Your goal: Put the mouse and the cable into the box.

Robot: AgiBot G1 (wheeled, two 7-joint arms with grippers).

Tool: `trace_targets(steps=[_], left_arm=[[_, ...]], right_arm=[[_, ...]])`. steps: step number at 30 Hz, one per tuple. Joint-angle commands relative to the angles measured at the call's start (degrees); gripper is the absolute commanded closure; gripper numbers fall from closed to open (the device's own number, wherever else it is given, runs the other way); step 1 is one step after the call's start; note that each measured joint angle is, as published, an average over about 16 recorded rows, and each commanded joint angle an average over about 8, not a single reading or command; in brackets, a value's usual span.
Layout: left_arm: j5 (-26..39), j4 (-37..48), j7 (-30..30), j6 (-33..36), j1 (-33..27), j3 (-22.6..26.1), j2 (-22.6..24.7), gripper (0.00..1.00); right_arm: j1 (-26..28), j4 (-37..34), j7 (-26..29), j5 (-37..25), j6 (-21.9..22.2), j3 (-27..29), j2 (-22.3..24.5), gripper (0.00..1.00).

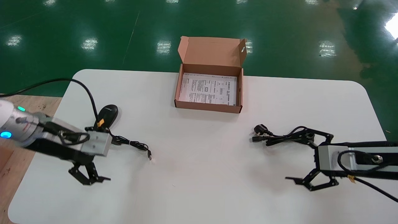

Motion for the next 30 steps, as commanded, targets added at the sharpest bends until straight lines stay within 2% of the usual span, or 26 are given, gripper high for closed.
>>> trace_targets(steps=[1,5,10,22,23,24,30], left_arm=[[3.7,6.3,2.9,-0.7,-2.8,2.2,2.7,0.00],[6.2,17.2,8.6,-4.6,-5.3,3.1,7.1,0.00],[7.3,27.6,14.8,-9.8,-7.0,3.2,11.4,0.00],[6.8,41.5,24.2,-19.4,-7.4,2.4,17.5,0.00],[6.8,42.2,24.6,-19.8,-7.4,2.4,17.8,0.01],[6.7,42.8,25.0,-20.1,-7.4,2.3,18.1,0.09],[6.6,44.5,25.7,-20.9,-7.5,2.2,18.7,0.84]], right_arm=[[2.3,-5.5,-4.4,-3.8,2.1,-1.2,-1.5,0.00],[5.6,-12.4,-8.7,-7.0,6.4,-2.2,-4.6,0.00],[9.0,-19.4,-12.4,-8.7,9.2,-2.9,-8.0,0.00],[12.8,-30.6,-18.6,-10.6,14.8,-3.8,-12.8,0.00],[13.0,-31.3,-18.8,-10.7,15.2,-3.8,-13.1,0.07],[13.2,-31.9,-19.0,-10.8,15.6,-3.8,-13.3,0.19],[13.7,-33.6,-19.3,-11.2,16.6,-3.9,-14.0,0.94]])
